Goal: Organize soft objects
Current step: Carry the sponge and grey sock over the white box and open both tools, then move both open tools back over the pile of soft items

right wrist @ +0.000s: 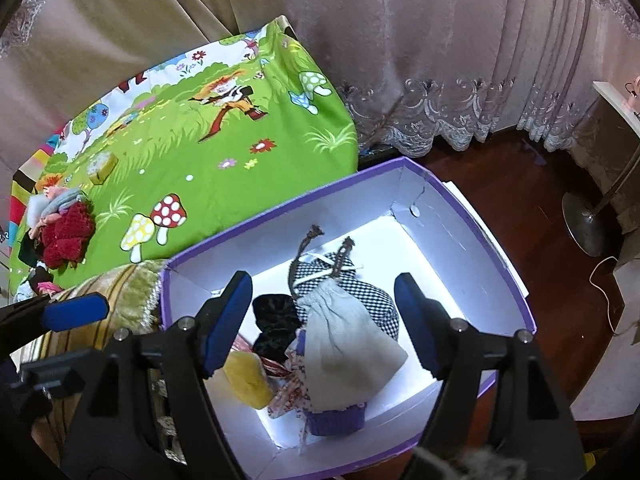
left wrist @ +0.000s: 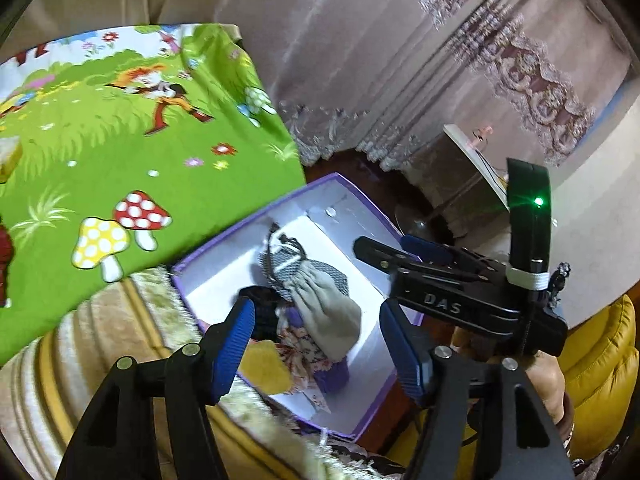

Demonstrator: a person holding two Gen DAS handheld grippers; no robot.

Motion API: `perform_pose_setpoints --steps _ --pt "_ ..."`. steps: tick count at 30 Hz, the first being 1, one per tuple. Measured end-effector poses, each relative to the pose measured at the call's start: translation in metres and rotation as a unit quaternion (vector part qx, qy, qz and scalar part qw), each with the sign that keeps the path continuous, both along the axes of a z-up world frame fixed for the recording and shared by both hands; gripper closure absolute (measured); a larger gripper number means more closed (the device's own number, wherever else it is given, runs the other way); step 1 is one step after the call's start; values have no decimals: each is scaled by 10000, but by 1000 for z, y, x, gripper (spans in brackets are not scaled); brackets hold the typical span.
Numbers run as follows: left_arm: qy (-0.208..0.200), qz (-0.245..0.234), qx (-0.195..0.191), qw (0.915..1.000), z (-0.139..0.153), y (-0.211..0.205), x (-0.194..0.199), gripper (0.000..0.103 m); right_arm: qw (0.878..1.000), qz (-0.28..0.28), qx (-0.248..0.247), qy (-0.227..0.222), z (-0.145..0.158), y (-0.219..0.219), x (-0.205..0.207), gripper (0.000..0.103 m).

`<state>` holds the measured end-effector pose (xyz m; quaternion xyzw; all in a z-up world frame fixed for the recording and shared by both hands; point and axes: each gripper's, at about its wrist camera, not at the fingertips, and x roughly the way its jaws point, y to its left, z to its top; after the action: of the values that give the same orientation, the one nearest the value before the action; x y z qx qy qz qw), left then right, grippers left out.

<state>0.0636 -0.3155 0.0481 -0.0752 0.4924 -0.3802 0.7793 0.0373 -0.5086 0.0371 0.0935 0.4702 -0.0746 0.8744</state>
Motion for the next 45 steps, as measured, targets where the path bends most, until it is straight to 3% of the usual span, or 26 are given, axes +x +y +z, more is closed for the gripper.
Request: perform_pose_setpoints --steps 14,25,36,45 --pt "-37 1125 -106 9936 5 101 24 37 9965 827 38 -137 17 71 27 26" --pt "59 2166 17 9762 -6 206 35 37 9869 1598 36 -219 28 140 47 22" --pt "12 3028 408 9522 -9 303 45 37 9743 2238 73 -247 31 199 70 19" --pt "-193 3141 1017 9437 -3 330 84 37 9594 2818 -52 -101 21 253 90 14"
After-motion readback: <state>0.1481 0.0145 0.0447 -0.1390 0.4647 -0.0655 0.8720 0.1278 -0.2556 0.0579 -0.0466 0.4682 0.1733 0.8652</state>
